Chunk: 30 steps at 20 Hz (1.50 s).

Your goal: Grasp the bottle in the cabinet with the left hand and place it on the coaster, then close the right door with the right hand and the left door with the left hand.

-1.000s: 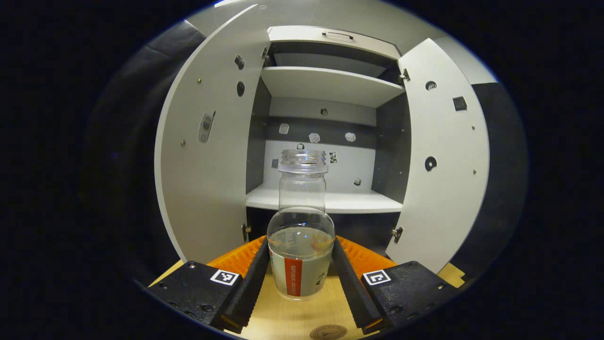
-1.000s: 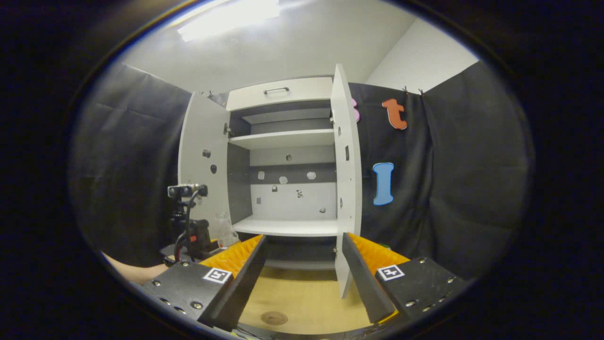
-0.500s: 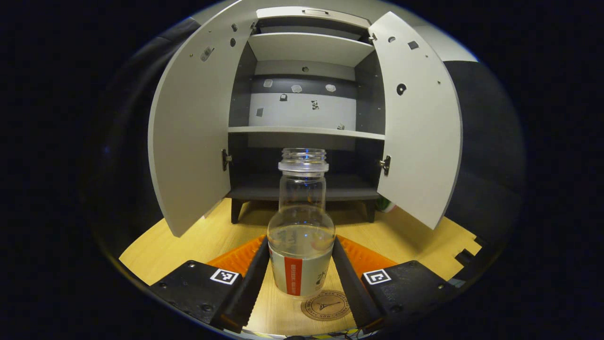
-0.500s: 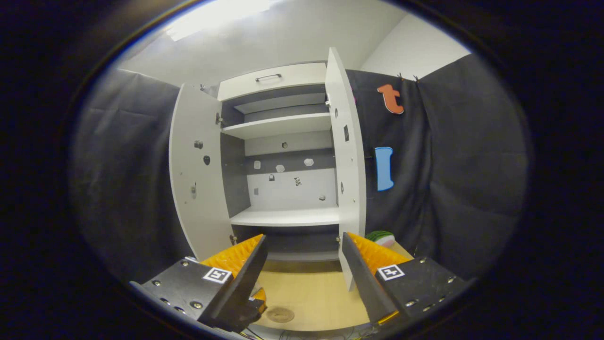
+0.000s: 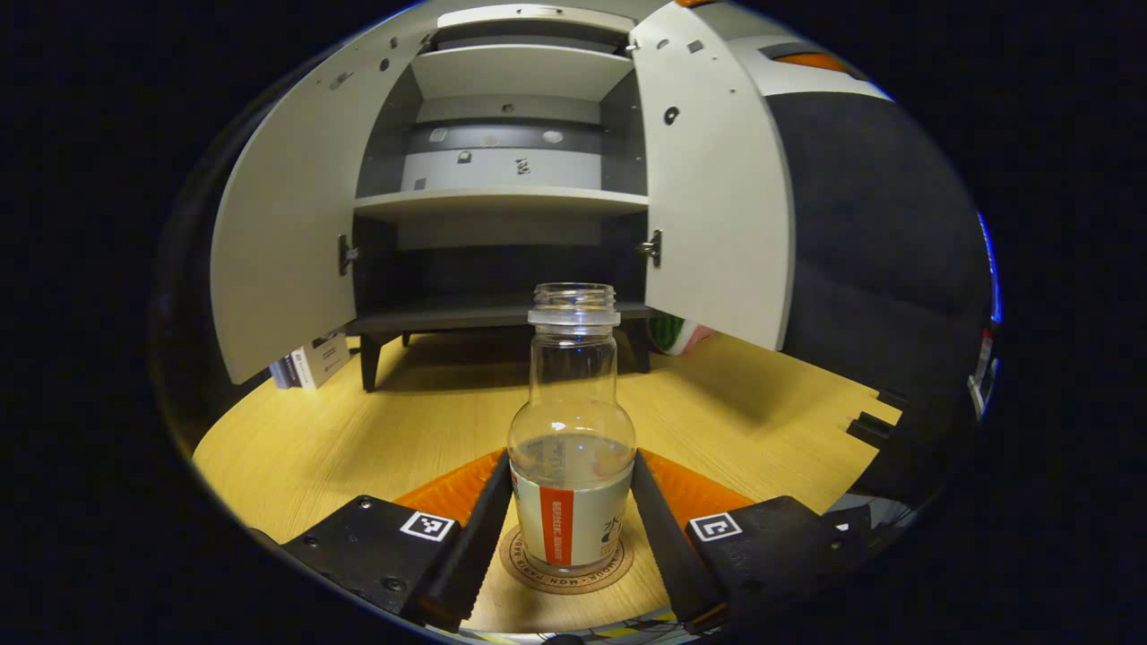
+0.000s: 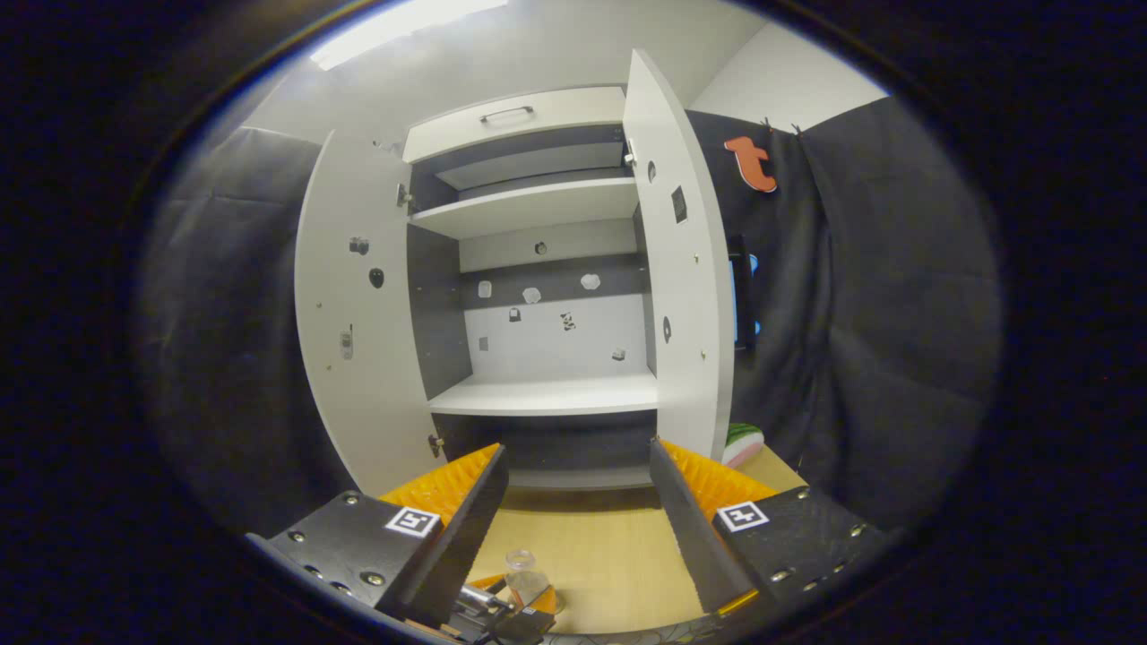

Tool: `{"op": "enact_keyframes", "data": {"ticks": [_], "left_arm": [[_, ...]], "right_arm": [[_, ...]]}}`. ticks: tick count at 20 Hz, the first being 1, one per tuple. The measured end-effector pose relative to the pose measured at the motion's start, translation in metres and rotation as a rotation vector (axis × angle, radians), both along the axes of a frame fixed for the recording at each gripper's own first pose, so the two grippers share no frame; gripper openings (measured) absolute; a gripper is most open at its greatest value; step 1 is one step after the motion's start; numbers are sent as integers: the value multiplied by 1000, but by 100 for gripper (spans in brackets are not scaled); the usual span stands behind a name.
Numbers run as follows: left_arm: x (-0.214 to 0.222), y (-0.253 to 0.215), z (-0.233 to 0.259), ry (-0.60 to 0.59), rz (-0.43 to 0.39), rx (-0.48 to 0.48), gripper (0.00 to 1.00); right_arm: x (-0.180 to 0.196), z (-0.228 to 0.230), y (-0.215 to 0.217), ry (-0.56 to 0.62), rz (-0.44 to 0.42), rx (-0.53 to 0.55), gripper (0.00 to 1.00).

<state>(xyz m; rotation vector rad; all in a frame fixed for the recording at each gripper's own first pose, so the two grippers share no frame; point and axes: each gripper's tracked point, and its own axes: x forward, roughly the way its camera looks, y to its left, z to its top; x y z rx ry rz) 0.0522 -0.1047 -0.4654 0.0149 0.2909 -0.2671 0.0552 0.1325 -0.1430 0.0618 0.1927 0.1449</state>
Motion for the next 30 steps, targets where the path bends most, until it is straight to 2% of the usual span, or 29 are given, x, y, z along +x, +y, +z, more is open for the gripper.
{"op": "enact_keyframes", "data": {"ticks": [3, 5, 6, 14, 18, 20, 25, 27, 29, 30], "left_arm": [[-9, -3, 0, 12, -51, 32, 81], [-11, 0, 1, 35, -56, 33, 81], [-12, 3, 1, 48, -52, 34, 81], [-14, 21, 5, 73, -48, 81, 86], [-20, 21, 22, 108, -53, 66, 86], [-19, 19, 40, 101, -68, 45, 87], [-14, 27, 102, 52, -89, 29, 86], [-15, 31, 139, 18, -97, -6, 86], [-13, 45, 171, 25, -52, -51, 86], [-11, 55, 189, 26, -24, -64, 86]], "right_arm": [[3, 5, -8, -8, -5, -10, 97], [3, 12, -22, -21, -28, -13, 94], [0, 15, -28, -28, -37, -7, 97], [-21, 30, -98, -67, -117, -52, 96], [-25, 43, -125, -90, -168, -48, 97], [-25, 50, -138, -113, -189, -42, 94], [-18, 55, -181, -128, -240, -60, 97], [-10, 60, -209, -127, -293, -46, 96], [3, 60, -229, -113, -332, -35, 97], [11, 65, -243, -123, -355, -29, 93]]}}
